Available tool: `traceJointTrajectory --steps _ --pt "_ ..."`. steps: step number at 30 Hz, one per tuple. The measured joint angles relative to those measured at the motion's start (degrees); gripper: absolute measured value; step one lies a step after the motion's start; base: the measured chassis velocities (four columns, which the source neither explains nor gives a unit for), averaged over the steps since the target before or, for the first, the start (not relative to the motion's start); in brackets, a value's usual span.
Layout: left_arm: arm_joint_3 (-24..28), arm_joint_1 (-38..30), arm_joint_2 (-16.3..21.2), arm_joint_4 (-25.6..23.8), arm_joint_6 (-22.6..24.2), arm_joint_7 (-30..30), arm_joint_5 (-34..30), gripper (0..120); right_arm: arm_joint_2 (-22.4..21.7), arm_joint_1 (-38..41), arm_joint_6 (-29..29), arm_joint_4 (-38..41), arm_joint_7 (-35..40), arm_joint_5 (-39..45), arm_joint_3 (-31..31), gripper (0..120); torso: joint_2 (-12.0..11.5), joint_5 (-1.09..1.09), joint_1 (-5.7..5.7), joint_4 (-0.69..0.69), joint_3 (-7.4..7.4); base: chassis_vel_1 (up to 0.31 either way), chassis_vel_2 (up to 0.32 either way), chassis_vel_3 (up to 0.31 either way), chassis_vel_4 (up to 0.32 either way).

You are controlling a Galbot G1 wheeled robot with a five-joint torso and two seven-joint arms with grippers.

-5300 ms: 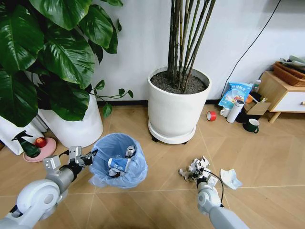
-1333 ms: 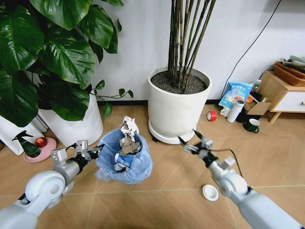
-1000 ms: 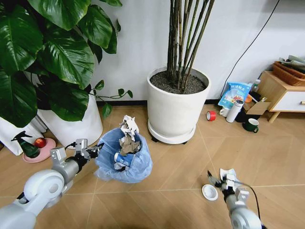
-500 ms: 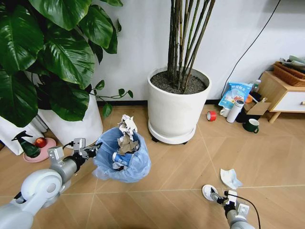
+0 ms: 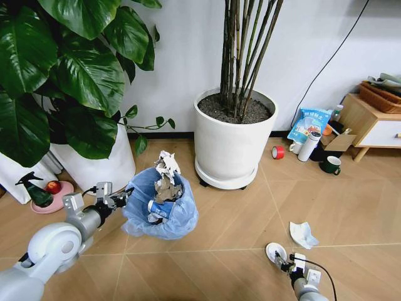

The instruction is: Pick up the trash bin and place the garbage on the floor into it.

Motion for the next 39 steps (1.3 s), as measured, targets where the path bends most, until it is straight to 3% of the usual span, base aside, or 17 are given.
traceJointTrajectory --steps 13,15,25,28,29,31,33,39 --pt "-0.14 0.33 -0.29 0.12 -0.02 0.03 0.13 0 -0.11 0.6 0.22 -1.02 -0.65 0.45 -0.73 12 0.0 0.0 0.0 0.0 0.0 0.0 0.0 0.0 0.0" --pt "-0.15 0.39 -0.35 0.14 -0.02 0.03 0.17 0 -0.12 0.66 0.22 -1.09 -0.72 0.56 -0.8 1 0.0 0.0 0.0 0.0 0.0 0.0 0.0 0.0 0.0" --pt "-0.09 0.33 -0.5 0.15 -0.05 0.03 0.26 0 -0.08 0.44 1.3 -0.01 -1.95 -0.43 0.78 0 0.0 0.01 0.0 -0.01 0.0 0.0 0.0 0.0 0.0" --pt "-0.08 0.76 -0.48 -0.06 -0.08 0.03 0.28 0 -0.02 3.47 9.49 2.35 -12.77 -6.54 4.08 0 0.0 -0.02 0.0 -0.01 0.0 0.0 0.0 0.0 0.0" --pt "-0.08 0.76 -0.48 -0.06 -0.08 0.03 0.28 0 -0.02 3.47 9.49 2.35 -12.77 -6.54 4.08 0 0.0 -0.02 0.0 -0.01 0.0 0.0 0.0 0.0 0.0" --pt "0.07 0.89 -0.34 -0.18 -0.08 0.04 0.37 0 -0.04 7.13 17.65 2.27 -24.03 -8.35 4.27 0 0.0 0.01 0.0 0.0 0.0 0.0 0.0 0.0 0.0" --pt "0.25 0.87 -0.26 -0.2 -0.08 0.04 0.41 0 -0.5 10.17 21.79 2.97 -31.77 -8.31 3.83 0 0.0 0.0 0.01 0.01 0.01 0.0 0.0 0.0 0.0" --pt "0.91 0.73 0.07 -0.3 -0.08 0.09 0.63 0 -1.68 18.4 25.8 6.54 -44.11 -5.08 0.29 0 0.0 0.01 0.0 0.01 0.0 0.0 0.0 0.0 0.0"
